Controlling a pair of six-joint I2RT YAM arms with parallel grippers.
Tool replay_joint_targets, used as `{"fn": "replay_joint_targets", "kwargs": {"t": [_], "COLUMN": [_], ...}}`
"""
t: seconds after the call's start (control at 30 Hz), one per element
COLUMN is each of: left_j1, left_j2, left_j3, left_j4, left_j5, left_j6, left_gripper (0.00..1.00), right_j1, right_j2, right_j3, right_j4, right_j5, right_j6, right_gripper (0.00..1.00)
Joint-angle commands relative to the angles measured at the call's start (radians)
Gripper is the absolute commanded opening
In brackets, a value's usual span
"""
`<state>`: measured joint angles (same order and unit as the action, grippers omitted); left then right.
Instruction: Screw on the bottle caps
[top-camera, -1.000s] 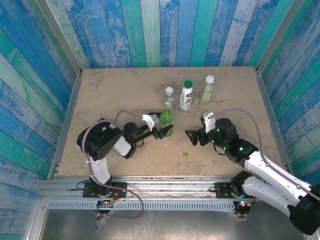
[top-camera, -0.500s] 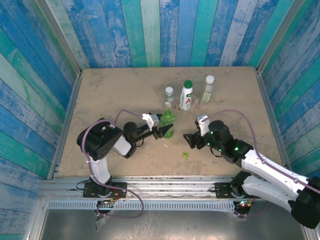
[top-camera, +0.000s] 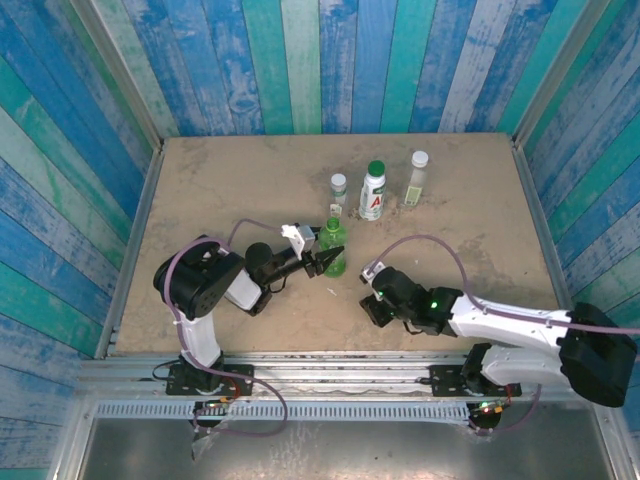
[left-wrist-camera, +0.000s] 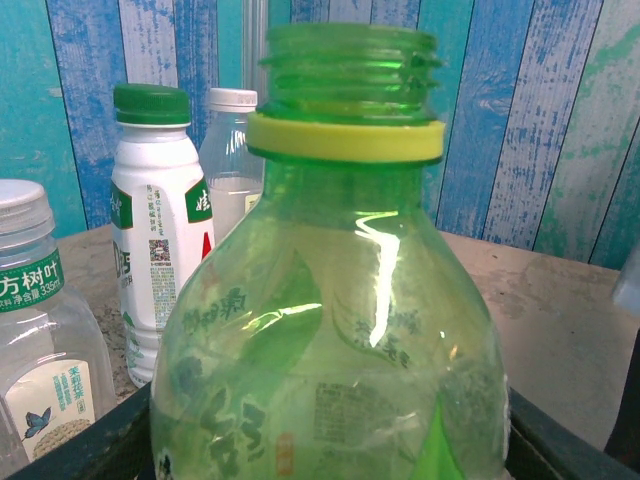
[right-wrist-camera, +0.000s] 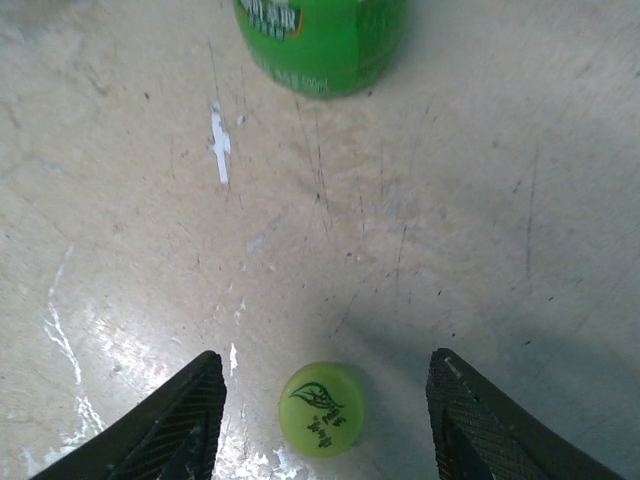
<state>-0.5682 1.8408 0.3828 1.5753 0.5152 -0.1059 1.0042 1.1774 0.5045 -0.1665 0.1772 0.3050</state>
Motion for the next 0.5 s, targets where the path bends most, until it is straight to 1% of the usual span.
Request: {"fn": "replay_joint_targets", "kwargs": {"t": [0.0, 0.17, 0.27, 0.47], "left_j1": [0.002, 0.002, 0.002, 0.002], "left_j2": [0.034, 0.035, 0.038, 0.032], "left_j3": [0.006, 0.005, 0.005, 0.006], "left_j4": [0.087, 0.083, 0.084, 0.066], "left_j5": [0.011, 0.007, 0.008, 0.009], "left_j6": [0.000, 0.005, 0.005, 0.017], "left_gripper": [0.64, 0.64, 0.64, 0.64], "right_j1": [0.013, 0.017, 0.017, 0.020], "right_j2": [0.042, 0.111, 0.135, 0.168], "right_j3": [-0.018, -0.022, -0.019, -0.011], "right_j4": [0.032, 0.045, 0.042, 0.030], "right_j5": [0.009, -0.005, 0.000, 0.000], "right_j6": [0.057, 0.070, 0.072, 0.073], "right_gripper": [0.55, 0.55, 0.53, 0.43]}}
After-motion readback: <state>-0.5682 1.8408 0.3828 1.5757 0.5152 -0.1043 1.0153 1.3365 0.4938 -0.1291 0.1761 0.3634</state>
